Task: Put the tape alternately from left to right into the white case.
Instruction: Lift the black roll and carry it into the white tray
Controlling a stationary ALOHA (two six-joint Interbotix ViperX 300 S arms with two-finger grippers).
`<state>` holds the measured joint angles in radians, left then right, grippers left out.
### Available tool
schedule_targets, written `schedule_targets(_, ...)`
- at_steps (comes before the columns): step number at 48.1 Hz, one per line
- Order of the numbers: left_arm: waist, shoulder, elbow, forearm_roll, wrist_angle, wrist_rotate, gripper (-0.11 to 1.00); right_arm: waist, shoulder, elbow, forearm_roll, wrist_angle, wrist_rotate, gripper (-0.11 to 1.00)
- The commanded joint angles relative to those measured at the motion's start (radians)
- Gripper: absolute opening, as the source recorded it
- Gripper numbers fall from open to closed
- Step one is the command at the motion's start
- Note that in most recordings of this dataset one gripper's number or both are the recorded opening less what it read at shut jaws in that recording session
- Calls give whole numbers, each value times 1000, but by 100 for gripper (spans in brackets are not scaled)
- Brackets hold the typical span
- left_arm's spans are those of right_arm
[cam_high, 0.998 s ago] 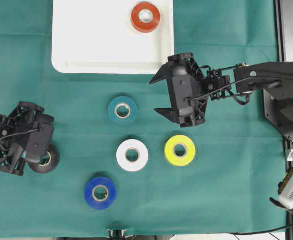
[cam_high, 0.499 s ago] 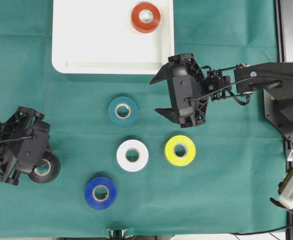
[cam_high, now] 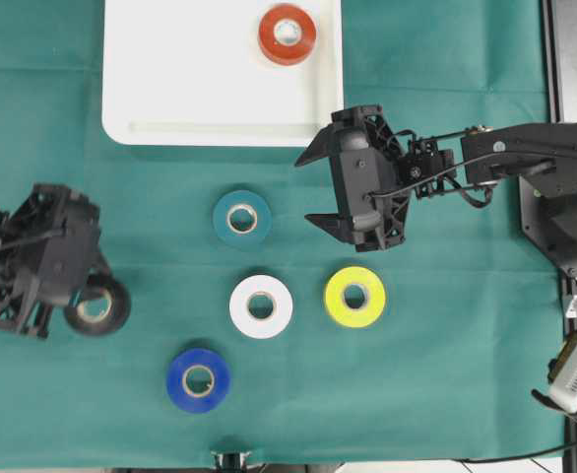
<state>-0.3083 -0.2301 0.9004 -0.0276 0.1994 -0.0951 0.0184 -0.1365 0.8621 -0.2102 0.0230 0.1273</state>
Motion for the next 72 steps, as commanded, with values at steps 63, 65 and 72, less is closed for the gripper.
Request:
schedule_targets(63,666,35,-100,3,-29,126,22,3,-21,-8,2,-9,2,72)
schedule_targets(65,670,51,-107,3,-32,127,22,3,-21,-8,2,-9,2,72)
schedule_targets(72,684,107,-127,3,-46,127,22,3,-21,-6,2,-9,2,72)
